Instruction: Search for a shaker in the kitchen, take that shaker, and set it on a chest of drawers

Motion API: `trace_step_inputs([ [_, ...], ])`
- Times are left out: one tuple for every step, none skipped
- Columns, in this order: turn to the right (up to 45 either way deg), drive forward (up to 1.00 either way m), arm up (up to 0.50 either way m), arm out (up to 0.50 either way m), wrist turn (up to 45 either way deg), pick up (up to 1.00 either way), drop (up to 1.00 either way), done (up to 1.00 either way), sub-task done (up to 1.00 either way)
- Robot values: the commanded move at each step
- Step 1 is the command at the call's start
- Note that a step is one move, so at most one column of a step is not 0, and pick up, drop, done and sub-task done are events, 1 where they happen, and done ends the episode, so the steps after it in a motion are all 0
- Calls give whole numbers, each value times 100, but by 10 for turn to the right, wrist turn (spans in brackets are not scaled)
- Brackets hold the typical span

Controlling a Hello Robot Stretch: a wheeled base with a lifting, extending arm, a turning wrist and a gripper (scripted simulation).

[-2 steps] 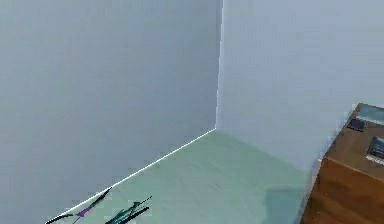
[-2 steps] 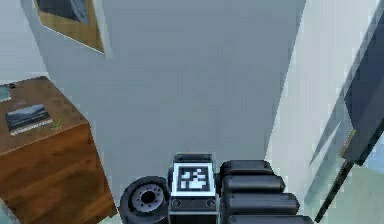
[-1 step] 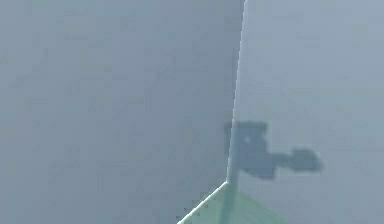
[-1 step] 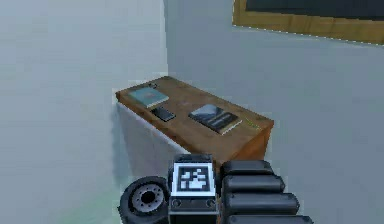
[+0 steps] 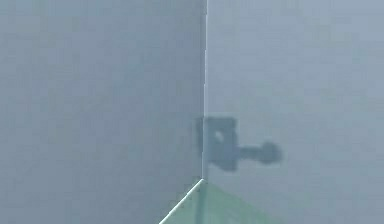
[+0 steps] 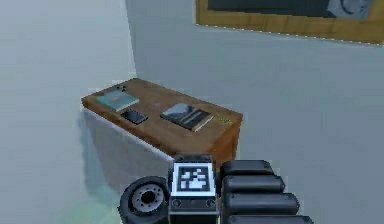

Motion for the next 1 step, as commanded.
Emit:
trace_step_inputs([
  [0,5,0,0,0,0,0,0,0],
])
